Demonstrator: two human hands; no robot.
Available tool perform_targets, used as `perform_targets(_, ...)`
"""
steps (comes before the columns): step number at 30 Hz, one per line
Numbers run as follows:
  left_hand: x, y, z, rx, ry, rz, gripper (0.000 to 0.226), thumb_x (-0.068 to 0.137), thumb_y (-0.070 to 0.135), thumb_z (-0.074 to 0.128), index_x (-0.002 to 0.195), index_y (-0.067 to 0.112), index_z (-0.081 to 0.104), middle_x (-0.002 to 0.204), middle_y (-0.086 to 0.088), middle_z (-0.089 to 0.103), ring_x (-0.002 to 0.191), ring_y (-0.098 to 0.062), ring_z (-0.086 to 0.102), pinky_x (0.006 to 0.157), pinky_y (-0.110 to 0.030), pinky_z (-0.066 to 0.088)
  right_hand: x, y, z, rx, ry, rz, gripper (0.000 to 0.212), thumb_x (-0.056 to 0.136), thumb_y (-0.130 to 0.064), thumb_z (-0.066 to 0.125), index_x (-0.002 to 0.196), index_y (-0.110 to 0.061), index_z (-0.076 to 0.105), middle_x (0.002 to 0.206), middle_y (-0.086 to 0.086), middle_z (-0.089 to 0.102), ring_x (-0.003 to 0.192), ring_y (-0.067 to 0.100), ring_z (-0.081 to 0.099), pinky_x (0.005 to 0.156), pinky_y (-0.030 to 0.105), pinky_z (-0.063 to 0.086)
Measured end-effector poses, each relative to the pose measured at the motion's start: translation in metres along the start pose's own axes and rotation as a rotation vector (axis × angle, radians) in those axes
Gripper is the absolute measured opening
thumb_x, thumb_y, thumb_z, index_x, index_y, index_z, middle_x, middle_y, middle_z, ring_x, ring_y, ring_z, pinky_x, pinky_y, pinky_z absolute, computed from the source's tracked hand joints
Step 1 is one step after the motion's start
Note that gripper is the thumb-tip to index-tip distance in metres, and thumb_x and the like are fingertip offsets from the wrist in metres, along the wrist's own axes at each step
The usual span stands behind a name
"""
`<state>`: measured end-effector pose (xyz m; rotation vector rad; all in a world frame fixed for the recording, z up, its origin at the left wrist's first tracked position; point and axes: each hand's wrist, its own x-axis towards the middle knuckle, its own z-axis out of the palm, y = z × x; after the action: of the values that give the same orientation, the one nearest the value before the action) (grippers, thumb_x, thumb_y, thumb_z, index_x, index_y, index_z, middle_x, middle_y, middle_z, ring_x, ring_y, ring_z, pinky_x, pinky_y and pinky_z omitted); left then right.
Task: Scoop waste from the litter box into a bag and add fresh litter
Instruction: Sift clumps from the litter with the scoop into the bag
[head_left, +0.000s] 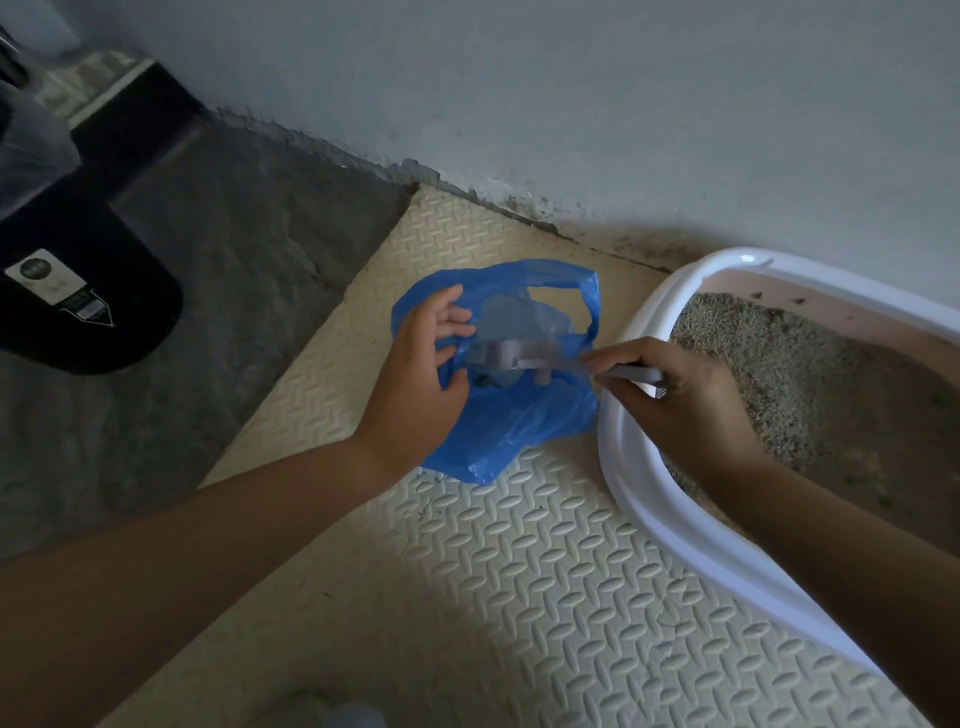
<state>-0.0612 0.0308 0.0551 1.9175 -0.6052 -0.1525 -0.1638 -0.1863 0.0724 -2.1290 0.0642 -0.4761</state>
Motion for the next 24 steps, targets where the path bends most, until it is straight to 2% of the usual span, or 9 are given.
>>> perform_targets(3, 0.000, 0.000, 0.000, -0.002, -0.007, -0.006, 0.070, 0.083, -0.015, 0.053, 0.140, 0.021, 0.032, 0.124, 0.005, 0.047, 0.116, -0.004, 0.052, 0.098, -0.016, 0.042, 0.000, -0.001, -0.001, 0.074, 0.071, 0.073, 0.022, 0.075, 0.002, 0.075, 0.090, -0.014, 0.068, 0.093, -0.019, 0.070, 0.081, -0.004, 0.065, 0.073, 0.007, 0.046)
perform_targets(5, 0.000, 0.001, 0.001, -0.003, -0.013, -0.010, 0.070, 0.084, -0.014, 0.054, 0.140, 0.020, 0.032, 0.124, 0.006, 0.047, 0.117, -0.004, 0.052, 0.098, -0.015, 0.042, 0.000, -0.003, -0.003, 0.120, 0.089, 0.131, 0.023, 0.074, 0.002, 0.076, 0.089, -0.012, 0.067, 0.091, -0.013, 0.071, 0.081, -0.002, 0.065, 0.072, 0.010, 0.046)
perform_targets(11, 0.000, 0.003, 0.007, 0.012, -0.037, 0.003, 0.068, 0.084, -0.014, 0.055, 0.140, 0.017, 0.033, 0.123, 0.006, 0.047, 0.117, -0.003, 0.051, 0.096, -0.012, 0.041, -0.003, 0.008, -0.020, 0.263, 0.138, 0.320, 0.021, 0.073, -0.007, 0.079, 0.086, -0.014, 0.064, 0.074, -0.016, 0.067, 0.072, 0.000, 0.062, 0.065, 0.015, 0.048)
perform_targets(14, 0.000, 0.004, 0.013, 0.013, -0.052, 0.013, 0.070, 0.083, -0.014, 0.056, 0.139, 0.020, 0.033, 0.123, 0.005, 0.047, 0.117, -0.003, 0.051, 0.097, -0.013, 0.041, -0.008, 0.018, -0.033, 0.390, 0.165, 0.429, 0.025, 0.067, -0.017, 0.083, 0.083, -0.016, 0.063, 0.081, 0.002, 0.069, 0.079, 0.018, 0.065, 0.072, 0.031, 0.055)
perform_targets(16, 0.000, 0.005, 0.019, 0.007, -0.067, 0.013, 0.070, 0.083, -0.014, 0.056, 0.139, 0.021, 0.034, 0.124, 0.002, 0.048, 0.116, -0.005, 0.052, 0.097, -0.013, 0.041, -0.013, 0.025, -0.048, 0.487, 0.182, 0.487, 0.034, 0.059, -0.027, 0.084, 0.083, -0.016, 0.064, 0.085, 0.014, 0.068, 0.081, 0.025, 0.067, 0.072, 0.030, 0.056)
perform_targets(18, 0.000, 0.007, 0.026, 0.000, -0.085, 0.009, 0.070, 0.082, -0.014, 0.057, 0.138, 0.020, 0.034, 0.122, 0.001, 0.049, 0.115, -0.005, 0.053, 0.097, -0.013, 0.042, -0.021, 0.031, -0.071, 0.601, 0.208, 0.555, 0.038, 0.056, -0.025, 0.081, 0.085, -0.010, 0.062, 0.083, 0.014, 0.069, 0.081, 0.024, 0.069, 0.072, 0.025, 0.056)
perform_targets(21, -0.001, 0.012, 0.041, 0.003, -0.121, 0.031, 0.069, 0.083, -0.015, 0.057, 0.138, 0.020, 0.035, 0.120, 0.000, 0.050, 0.113, -0.006, 0.054, 0.096, -0.014, 0.043, -0.042, 0.044, -0.111, 0.682, 0.276, 0.658, 0.025, 0.067, -0.015, 0.072, 0.086, -0.008, 0.058, 0.075, 0.004, 0.071, 0.076, 0.015, 0.071, 0.069, 0.017, 0.055)
perform_targets(24, -0.003, 0.019, 0.063, -0.006, -0.192, 0.056, 0.067, 0.084, -0.014, 0.056, 0.139, 0.017, 0.035, 0.118, -0.003, 0.051, 0.112, -0.006, 0.054, 0.096, -0.014, 0.043, -0.075, 0.066, -0.147, 0.628, 0.404, 0.743, 0.009, 0.081, -0.008, 0.066, 0.087, -0.007, 0.060, 0.073, 0.004, 0.072, 0.073, 0.014, 0.071, 0.065, 0.016, 0.055)
